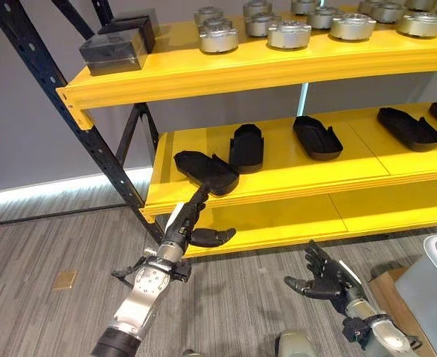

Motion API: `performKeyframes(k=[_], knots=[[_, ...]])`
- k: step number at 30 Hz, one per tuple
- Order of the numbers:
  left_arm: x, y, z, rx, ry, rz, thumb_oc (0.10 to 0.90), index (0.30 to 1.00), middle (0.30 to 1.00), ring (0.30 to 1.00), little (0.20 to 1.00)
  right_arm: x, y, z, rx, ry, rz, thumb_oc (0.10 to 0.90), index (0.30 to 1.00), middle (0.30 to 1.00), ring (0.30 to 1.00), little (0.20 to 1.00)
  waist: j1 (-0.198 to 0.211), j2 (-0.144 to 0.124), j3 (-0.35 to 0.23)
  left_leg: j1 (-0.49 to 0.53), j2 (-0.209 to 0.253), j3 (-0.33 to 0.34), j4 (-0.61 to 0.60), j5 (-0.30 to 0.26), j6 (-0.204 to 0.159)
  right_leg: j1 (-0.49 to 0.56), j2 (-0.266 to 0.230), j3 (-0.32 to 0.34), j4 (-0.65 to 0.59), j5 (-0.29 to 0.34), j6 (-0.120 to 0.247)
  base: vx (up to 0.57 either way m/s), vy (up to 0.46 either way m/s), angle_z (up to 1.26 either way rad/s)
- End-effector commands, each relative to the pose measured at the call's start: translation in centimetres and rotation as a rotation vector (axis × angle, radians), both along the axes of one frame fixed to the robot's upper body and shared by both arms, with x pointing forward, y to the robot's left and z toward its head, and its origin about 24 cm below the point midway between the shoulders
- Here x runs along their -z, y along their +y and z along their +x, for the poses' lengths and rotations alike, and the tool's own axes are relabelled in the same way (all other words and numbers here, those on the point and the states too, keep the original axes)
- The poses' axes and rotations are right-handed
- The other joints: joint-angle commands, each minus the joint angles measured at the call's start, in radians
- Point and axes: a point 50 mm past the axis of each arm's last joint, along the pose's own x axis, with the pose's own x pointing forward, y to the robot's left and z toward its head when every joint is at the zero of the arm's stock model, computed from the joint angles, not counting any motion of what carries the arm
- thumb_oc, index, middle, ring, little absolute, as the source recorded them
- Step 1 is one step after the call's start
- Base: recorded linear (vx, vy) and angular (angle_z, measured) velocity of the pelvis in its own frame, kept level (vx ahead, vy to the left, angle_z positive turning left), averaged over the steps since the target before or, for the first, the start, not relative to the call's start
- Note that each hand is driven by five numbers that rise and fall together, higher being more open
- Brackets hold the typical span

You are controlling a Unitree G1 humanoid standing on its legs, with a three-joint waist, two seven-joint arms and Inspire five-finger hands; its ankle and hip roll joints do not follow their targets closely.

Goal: Move parts from the plastic box to the shelf.

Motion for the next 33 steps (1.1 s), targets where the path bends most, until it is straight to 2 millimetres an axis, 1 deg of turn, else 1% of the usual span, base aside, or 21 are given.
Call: performKeyframes(k=[1, 6, 9, 10, 12, 14, 15, 16, 17, 18, 19, 21, 22, 23, 24, 25, 26, 27, 29, 31, 33], knots=[[-4.6, 0.0, 2.4, -0.033, -0.242, 0.055, 0.900, 1.000, 1.000, 1.000, 1.000, -3.8, 1.1, 3.1, -0.064, -0.235, 0.021, 0.900, 1.000, 1.000, 1.000, 1.000, -0.014, -0.035, -0.010, -0.064, -0.023, -0.012, 0.071, -0.010, 0.026, 0.167, 0.018, -0.052, -0.186, -0.006, -0.012, 0.00, 0.024, -0.36], [-5.4, 0.1, 3.8, -0.088, -0.277, 0.098, 0.900, 1.000, 1.000, 1.000, 1.000, -4.1, 1.0, 3.2, -0.094, -0.240, -0.015, 0.900, 1.000, 1.000, 1.000, 1.000, -0.041, -0.028, -0.002, -0.069, -0.005, 0.037, 0.032, -0.005, 0.026, 0.090, 0.025, -0.009, -0.180, 0.018, 0.000, -0.02, 0.021, -0.32], [-5.8, 0.2, 4.0, -0.101, -0.297, 0.125, 0.900, 1.000, 1.000, 1.000, 1.000, -4.0, 0.9, 3.2, -0.096, -0.239, -0.019, 0.900, 1.000, 1.000, 1.000, 1.000, -0.045, -0.028, 0.000, -0.069, -0.003, 0.039, 0.025, 0.000, 0.025, 0.078, 0.030, -0.003, -0.163, 0.013, -0.004, -0.02, -0.041, -0.15], [-6.4, 0.0, 4.1, -0.102, -0.322, 0.129, 0.900, 1.000, 1.000, 1.000, 1.000, -3.9, 0.9, 3.2, -0.101, -0.233, -0.033, 0.900, 1.000, 1.000, 1.000, 1.000, -0.050, -0.026, 0.007, -0.067, 0.005, 0.035, 0.023, 0.012, 0.019, 0.072, 0.040, -0.002, -0.136, -0.002, -0.016, -0.06, -0.119, -0.06], [-6.4, -0.1, 4.0, -0.099, -0.319, 0.099, 0.900, 1.000, 1.000, 1.000, 1.000, -4.0, 0.8, 3.2, -0.100, -0.237, -0.037, 0.900, 1.000, 1.000, 1.000, 1.000, -0.051, -0.026, 0.011, -0.066, 0.009, 0.030, 0.021, 0.020, 0.016, 0.072, 0.045, -0.005, -0.127, -0.008, -0.022, -0.05, -0.125, 0.06], [-6.8, 0.1, 3.2, -0.097, -0.336, 0.055, 0.900, 1.000, 1.000, 1.000, 1.000, -4.2, 0.5, 3.0, -0.098, -0.243, -0.057, 0.900, 1.000, 1.000, 1.000, 1.000, -0.043, -0.023, 0.018, -0.086, 0.026, 0.012, 0.060, 0.081, 0.000, 0.097, 0.066, -0.009, -0.131, -0.029, -0.050, -0.05, -0.180, 0.05], [-6.7, 0.2, 2.9, -0.092, -0.333, 0.023, 0.900, 1.000, 1.000, 1.000, 1.000, -4.2, 0.4, 3.0, -0.099, -0.245, -0.067, 0.900, 1.000, 1.000, 1.000, 1.000, -0.035, -0.023, 0.030, -0.107, 0.033, -0.019, 0.111, 0.133, -0.011, 0.117, 0.081, -0.009, -0.130, -0.044, -0.069, -0.03, -0.129, 0.10], [-6.7, 0.2, 2.9, -0.092, -0.334, 0.023, 0.900, 1.000, 1.000, 1.000, 1.000, -4.2, 0.4, 3.0, -0.099, -0.246, -0.067, 0.900, 1.000, 1.000, 1.000, 1.000, -0.036, -0.022, 0.028, -0.110, 0.034, -0.021, 0.109, 0.136, -0.012, 0.115, 0.083, -0.011, -0.133, -0.039, -0.070, -0.04, -0.105, 0.12], [-6.8, 0.1, 2.7, -0.088, -0.336, 0.003, 0.900, 1.000, 1.000, 1.000, 1.000, -4.3, 0.3, 3.1, -0.095, -0.250, -0.070, 0.900, 1.000, 1.000, 1.000, 1.000, -0.025, -0.024, 0.036, -0.124, 0.027, -0.050, 0.137, 0.171, -0.014, 0.120, 0.090, -0.005, -0.130, -0.040, -0.080, -0.07, -0.063, 0.08], [-7.0, -0.1, 2.7, -0.079, -0.341, -0.005, 0.900, 1.000, 1.000, 1.000, 1.000, -4.4, 0.2, 3.2, -0.095, -0.258, -0.079, 0.900, 1.000, 1.000, 1.000, 1.000, -0.017, -0.028, 0.049, -0.145, 0.004, -0.097, 0.169, 0.193, -0.017, 0.124, 0.090, -0.005, -0.127, -0.038, -0.088, -0.09, -0.088, 0.04], [-7.1, -0.1, 2.6, -0.072, -0.349, -0.001, 0.900, 1.000, 1.000, 1.000, 1.000, -4.6, 0.2, 3.3, -0.094, -0.266, -0.086, 0.900, 1.000, 1.000, 1.000, 1.000, -0.015, -0.034, 0.053, -0.155, -0.013, -0.111, 0.179, 0.170, -0.010, 0.130, 0.087, -0.006, -0.130, -0.043, -0.092, -0.03, -0.054, 0.04], [-6.9, -0.2, 2.2, -0.069, -0.341, -0.015, 0.900, 1.000, 1.000, 1.000, 1.000, -4.6, 0.1, 3.3, -0.091, -0.268, -0.089, 0.900, 1.000, 1.000, 1.000, 1.000, -0.023, -0.019, 0.047, -0.148, 0.001, -0.088, 0.063, 0.147, 0.008, 0.141, 0.090, -0.012, -0.129, -0.058, -0.083, 0.05, 0.009, 0.10], [-6.8, -0.2, 2.2, -0.069, -0.341, -0.015, 0.900, 1.000, 1.000, 1.000, 1.000, -4.6, 0.1, 3.3, -0.091, -0.268, -0.089, 0.900, 1.000, 1.000, 1.000, 1.000, -0.022, -0.020, 0.047, -0.144, 0.000, -0.086, 0.057, 0.149, 0.009, 0.142, 0.089, -0.011, -0.129, -0.058, -0.082, 0.06, 0.065, 0.13], [-6.9, -0.4, 2.3, -0.064, -0.343, -0.018, 0.900, 1.000, 1.000, 1.000, 1.000, -4.6, 0.0, 3.2, -0.089, -0.269, -0.094, 0.900, 1.000, 1.000, 1.000, 1.000, -0.019, -0.010, 0.047, -0.152, -0.001, -0.092, -0.020, 0.171, 0.012, 0.146, 0.092, -0.013, -0.134, -0.061, -0.078, 0.10, 0.120, 0.09], [-7.0, -0.7, 2.4, -0.049, -0.349, -0.017, 0.900, 1.000, 1.000, 1.000, 1.000, -4.6, -0.2, 3.1, -0.080, -0.268, -0.099, 0.900, 1.000, 1.000, 1.000, 1.000, -0.017, -0.003, 0.064, -0.193, 0.004, -0.096, -0.101, 0.216, 0.009, 0.158, 0.091, -0.020, -0.127, -0.069, -0.074, 0.10, 0.120, 0.10], [-7.0, -0.8, 2.4, -0.048, -0.349, -0.017, 0.900, 1.000, 1.000, 1.000, 1.000, -4.6, -0.3, 3.1, -0.080, -0.268, -0.099, 0.900, 1.000, 1.000, 1.000, 1.000, -0.017, -0.004, 0.065, -0.190, 0.002, -0.095, -0.104, 0.217, 0.009, 0.158, 0.089, -0.020, -0.125, -0.070, -0.074, 0.25, 0.195, 0.23], [-7.0, -0.6, 2.3, -0.053, -0.353, -0.008, 0.900, 1.000, 1.000, 1.000, 1.000, -4.4, -0.2, 2.9, -0.067, -0.263, -0.089, 0.900, 1.000, 1.000, 1.000, 1.000, -0.008, 0.002, 0.066, -0.198, -0.005, -0.094, -0.180, 0.226, 0.009, 0.191, 0.090, -0.015, -0.115, -0.084, -0.058, 0.25, 0.166, 0.20], [-6.6, -0.2, 1.9, -0.062, -0.341, -0.017, 0.900, 1.000, 1.000, 1.000, 1.000, -4.3, 0.0, 2.9, -0.071, -0.260, -0.080, 0.900, 1.000, 1.000, 1.000, 1.000, -0.004, 0.006, 0.057, -0.181, -0.007, -0.102, -0.193, 0.210, 0.017, 0.195, 0.090, -0.004, -0.114, -0.091, -0.050, 0.25, 0.167, 0.18], [-6.4, 0.1, 1.7, -0.065, -0.336, -0.011, 0.900, 1.000, 1.000, 1.000, 1.000, -3.9, 0.3, 2.8, -0.073, -0.250, -0.069, 0.900, 1.000, 1.000, 1.000, 1.000, 0.002, 0.008, 0.043, -0.168, -0.010, -0.112, -0.190, 0.219, 0.015, 0.211, 0.087, 0.018, -0.126, -0.091, -0.043, 0.14, 0.119, -0.20], [-6.6, 0.3, 1.4, -0.062, -0.346, 0.007, 0.900, 1.000, 1.000, 1.000, 1.000, -3.6, 0.7, 2.7, -0.079, -0.237, -0.053, 0.900, 1.000, 1.000, 1.000, 1.000, 0.008, 0.000, 0.025, -0.171, -0.013, -0.108, -0.156, 0.219, 0.010, 0.226, 0.074, 0.029, -0.154, -0.086, -0.036, 0.17, 0.155, -0.76], [-6.6, 0.5, 1.2, -0.059, -0.352, 0.015, 0.900, 1.000, 1.000, 1.000, 1.000, -3.4, 0.8, 2.4, -0.078, -0.227, -0.042, 0.900, 1.000, 1.000, 1.000, 1.000, 0.015, -0.014, 0.008, -0.181, -0.023, -0.098, -0.113, 0.195, 0.014, 0.253, 0.047, 0.033, -0.192, -0.076, -0.021, 0.17, 0.142, -0.92]])
